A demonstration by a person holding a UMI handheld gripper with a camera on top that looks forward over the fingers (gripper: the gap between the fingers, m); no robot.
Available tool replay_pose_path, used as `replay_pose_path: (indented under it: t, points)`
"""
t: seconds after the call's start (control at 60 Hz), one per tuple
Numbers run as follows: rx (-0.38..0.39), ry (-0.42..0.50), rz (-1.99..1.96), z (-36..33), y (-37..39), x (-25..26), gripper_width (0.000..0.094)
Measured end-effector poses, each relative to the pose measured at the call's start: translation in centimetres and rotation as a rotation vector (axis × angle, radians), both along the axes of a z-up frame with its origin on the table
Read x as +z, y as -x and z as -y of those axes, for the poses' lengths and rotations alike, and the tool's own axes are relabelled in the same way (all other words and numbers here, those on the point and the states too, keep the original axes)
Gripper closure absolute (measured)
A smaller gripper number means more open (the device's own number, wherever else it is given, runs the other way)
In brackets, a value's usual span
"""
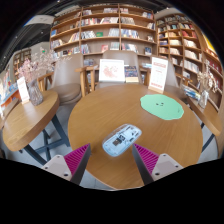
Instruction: Arrange mouse
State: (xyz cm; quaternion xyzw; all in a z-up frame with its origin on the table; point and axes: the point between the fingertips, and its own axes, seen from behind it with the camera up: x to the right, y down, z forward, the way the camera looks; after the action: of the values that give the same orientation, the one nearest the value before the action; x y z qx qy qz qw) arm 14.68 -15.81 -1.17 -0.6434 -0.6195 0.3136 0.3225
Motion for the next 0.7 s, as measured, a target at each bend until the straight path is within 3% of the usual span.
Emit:
replay_pose_path:
  t: [0.283,0.467,0.55,0.6,0.7]
  points:
    - [0.038,0.001,0.049,1.5,6.4,-0.2,0.0083]
    - [0.076,-0.003,0.069,2.5,9.2,-0.2,0.0142]
    - [0.083,-0.007,0.067,2.6,9.7,-0.2,0.0262]
    - [0.088,-0.014,0.055,2.6,9.9,-0.1,0.0477]
    - [0.12,-0.028,0.069,2.7,10.0,-0.1,0.0506]
